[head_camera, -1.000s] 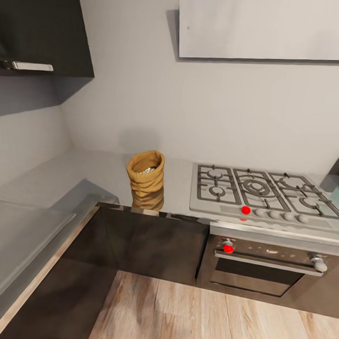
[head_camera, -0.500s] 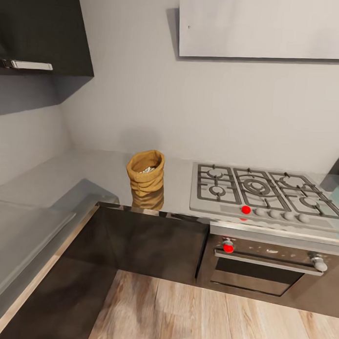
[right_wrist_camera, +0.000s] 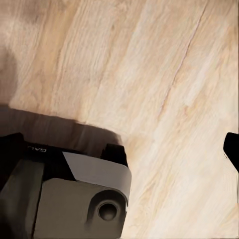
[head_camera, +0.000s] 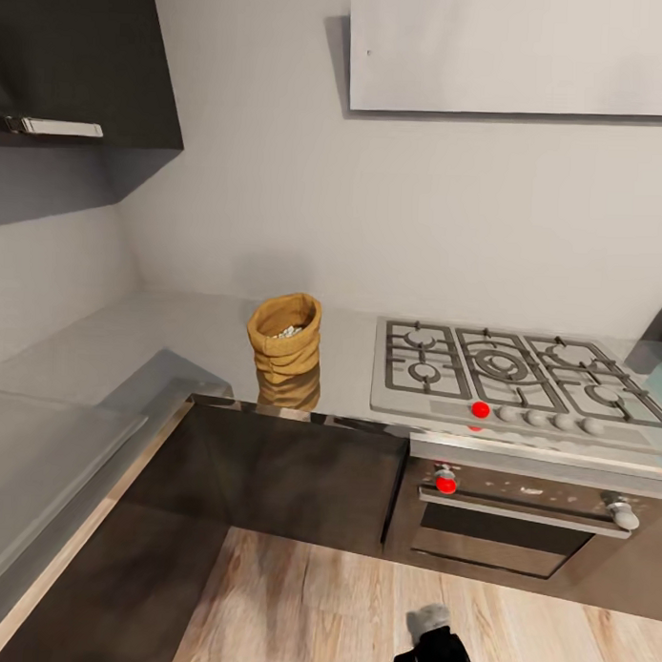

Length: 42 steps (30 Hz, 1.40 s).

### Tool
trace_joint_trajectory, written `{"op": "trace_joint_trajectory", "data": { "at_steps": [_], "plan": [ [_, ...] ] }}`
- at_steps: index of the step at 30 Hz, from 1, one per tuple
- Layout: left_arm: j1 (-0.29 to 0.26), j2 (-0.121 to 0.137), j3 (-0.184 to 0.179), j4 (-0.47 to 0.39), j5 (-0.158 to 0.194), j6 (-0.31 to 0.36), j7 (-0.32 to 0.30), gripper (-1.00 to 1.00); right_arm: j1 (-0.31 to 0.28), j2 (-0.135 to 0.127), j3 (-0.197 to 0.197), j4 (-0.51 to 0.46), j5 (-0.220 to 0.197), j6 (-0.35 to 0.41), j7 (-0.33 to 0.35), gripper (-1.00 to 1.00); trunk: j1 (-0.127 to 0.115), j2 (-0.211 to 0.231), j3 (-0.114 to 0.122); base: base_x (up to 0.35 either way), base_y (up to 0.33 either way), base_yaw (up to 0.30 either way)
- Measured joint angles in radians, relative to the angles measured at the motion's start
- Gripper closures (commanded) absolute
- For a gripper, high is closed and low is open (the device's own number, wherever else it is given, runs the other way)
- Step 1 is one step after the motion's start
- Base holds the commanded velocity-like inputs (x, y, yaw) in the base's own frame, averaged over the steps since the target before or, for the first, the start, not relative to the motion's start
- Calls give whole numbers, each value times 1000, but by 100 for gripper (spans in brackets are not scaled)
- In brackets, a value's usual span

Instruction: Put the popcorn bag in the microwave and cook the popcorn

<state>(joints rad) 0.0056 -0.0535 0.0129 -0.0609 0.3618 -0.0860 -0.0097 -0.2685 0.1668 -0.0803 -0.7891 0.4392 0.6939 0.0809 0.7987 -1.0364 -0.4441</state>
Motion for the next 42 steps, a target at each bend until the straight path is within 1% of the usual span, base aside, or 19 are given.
{"op": "trace_joint_trajectory", "data": {
  "at_steps": [1,2,3,4,5,7,9,12,17,19,20,23,24,27,30,34,39,40,42],
  "plan": [
    [0,0,0,0,0,0,0,-100,0,6,1,-55,0,48,1,-100,0,0,0,0,0,0],
    [0,0,0,0,0,0,1,-100,-6,7,4,-129,1,116,3,-100,0,0,0,0,0,0],
    [0,0,0,0,1,0,2,-100,-10,7,17,-190,-1,175,8,-100,0,0,0,0,0,0],
    [0,0,0,0,1,0,3,-100,-18,7,40,-242,-4,229,21,-100,0,0,0,0,0,0],
    [0,0,0,0,2,0,4,-100,-28,7,56,-277,-5,267,34,-100,0,0,0,0,0,0],
    [0,0,0,0,2,0,5,-100,-59,7,76,-339,-6,348,61,-100,0,0,0,0,0,0],
    [0,0,0,0,2,0,6,-100,-110,8,86,-405,-7,349,87,-100,0,0,0,0,0,0],
    [0,0,0,0,1,0,7,-100,-195,7,91,-444,-9,349,110,-100,0,0,0,0,0,0],
    [0,0,-1,0,0,0,6,-100,-320,7,92,-453,-9,349,117,-100,0,0,0,0,0,0],
    [0,0,-1,0,0,0,6,-100,-379,7,94,-454,-10,349,117,-100,0,0,0,0,0,0],
    [0,0,-1,0,0,0,6,-100,-414,7,95,-453,-17,349,117,-100,0,0,0,0,0,0],
    [0,0,-1,0,0,0,6,-100,-519,7,96,-445,-75,350,117,-100,0,0,0,0,0,0],
    [0,0,-1,0,0,0,6,-100,-549,7,96,-443,-84,350,116,-100,0,0,0,0,0,0],
    [0,0,-1,0,-1,0,6,-100,-612,7,97,-436,-92,350,116,-100,0,0,0,0,0,0],
    [0,0,-1,0,-1,0,6,-100,-697,7,95,-379,-95,350,116,-100,0,0,0,0,0,0],
    [0,0,-2,0,-1,0,5,-100,-785,8,91,-298,-95,350,114,-100,0,0,0,0,0,0],
    [0,0,-3,0,-3,0,4,-100,-868,8,84,-262,-95,350,114,-100,0,0,0,0,0,0],
    [0,0,-3,0,-3,0,4,-100,-892,8,84,-243,-95,350,115,-100,0,0,0,0,0,0],
    [0,0,-3,0,-3,0,4,-100,-920,7,78,-213,-96,350,115,-100,0,0,0,0,0,0]
  ]
}}
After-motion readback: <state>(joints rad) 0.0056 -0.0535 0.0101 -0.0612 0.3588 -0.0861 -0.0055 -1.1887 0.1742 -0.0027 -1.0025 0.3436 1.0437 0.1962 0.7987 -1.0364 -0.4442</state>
